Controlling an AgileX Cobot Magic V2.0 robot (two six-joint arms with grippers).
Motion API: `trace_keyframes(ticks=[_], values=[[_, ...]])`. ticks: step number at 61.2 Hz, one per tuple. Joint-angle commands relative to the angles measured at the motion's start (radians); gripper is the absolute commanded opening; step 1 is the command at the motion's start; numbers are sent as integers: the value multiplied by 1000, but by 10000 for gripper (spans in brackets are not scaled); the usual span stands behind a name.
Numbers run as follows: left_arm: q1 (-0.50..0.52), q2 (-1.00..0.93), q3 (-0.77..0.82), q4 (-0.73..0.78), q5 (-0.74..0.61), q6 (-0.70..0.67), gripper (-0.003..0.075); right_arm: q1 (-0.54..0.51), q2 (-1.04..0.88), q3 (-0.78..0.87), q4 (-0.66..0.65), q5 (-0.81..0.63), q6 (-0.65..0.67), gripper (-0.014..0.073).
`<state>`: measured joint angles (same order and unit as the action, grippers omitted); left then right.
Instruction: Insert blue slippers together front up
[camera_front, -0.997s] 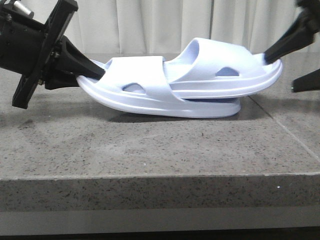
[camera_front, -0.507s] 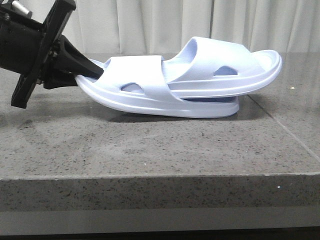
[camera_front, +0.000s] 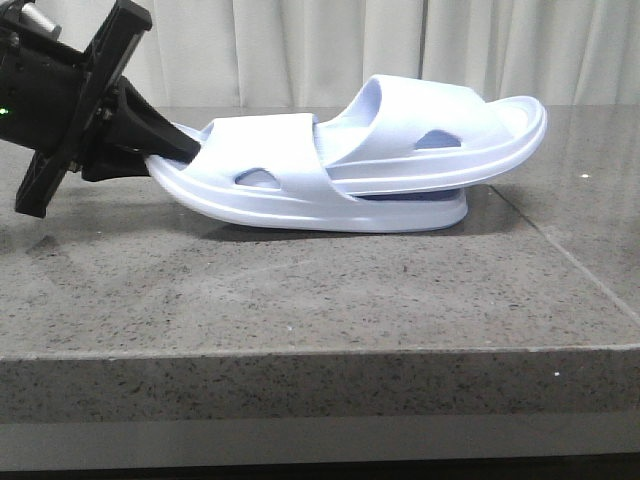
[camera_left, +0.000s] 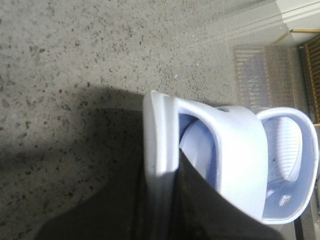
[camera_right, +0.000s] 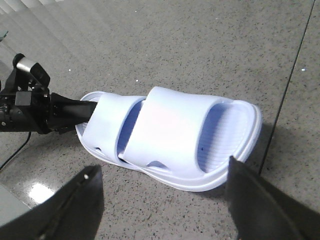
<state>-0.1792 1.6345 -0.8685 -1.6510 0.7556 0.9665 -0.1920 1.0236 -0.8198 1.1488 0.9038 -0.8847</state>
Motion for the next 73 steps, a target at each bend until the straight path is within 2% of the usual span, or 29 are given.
trace_keyframes(ticks=[1, 12, 15, 24, 31, 37, 43, 48, 52, 62, 73], values=[[4, -36, -25, -23, 33, 28, 55, 4, -16, -25, 42, -5, -9, 529], [4, -36, -25, -18, 33, 26, 393, 4, -16, -25, 42, 1, -9, 529], [5, -40, -25, -15, 33, 26, 447, 4, -16, -25, 42, 2, -9, 529], [44, -70, -54, 118, 33, -18, 449, 6, -20, -26, 31, 8, -9, 529], [107, -136, -112, 419, 33, -200, 449, 27, -42, -36, -38, 4, 35, 529], [153, -218, -157, 674, 33, -345, 449, 65, -61, -78, -179, 3, 149, 529], [183, -322, -191, 945, 38, -506, 448, 114, -85, -148, -397, 17, 323, 529], [190, -420, -194, 1159, 51, -642, 438, 150, -109, -195, -556, 55, 460, 529], [190, -502, -194, 1286, 80, -737, 438, 167, -131, -206, -636, 70, 529, 529], [190, -694, -166, 1412, 148, -797, 438, 169, -214, -205, -794, 169, 639, 529], [190, -898, -92, 1412, 205, -797, 438, 169, -332, -188, -832, 236, 661, 529]])
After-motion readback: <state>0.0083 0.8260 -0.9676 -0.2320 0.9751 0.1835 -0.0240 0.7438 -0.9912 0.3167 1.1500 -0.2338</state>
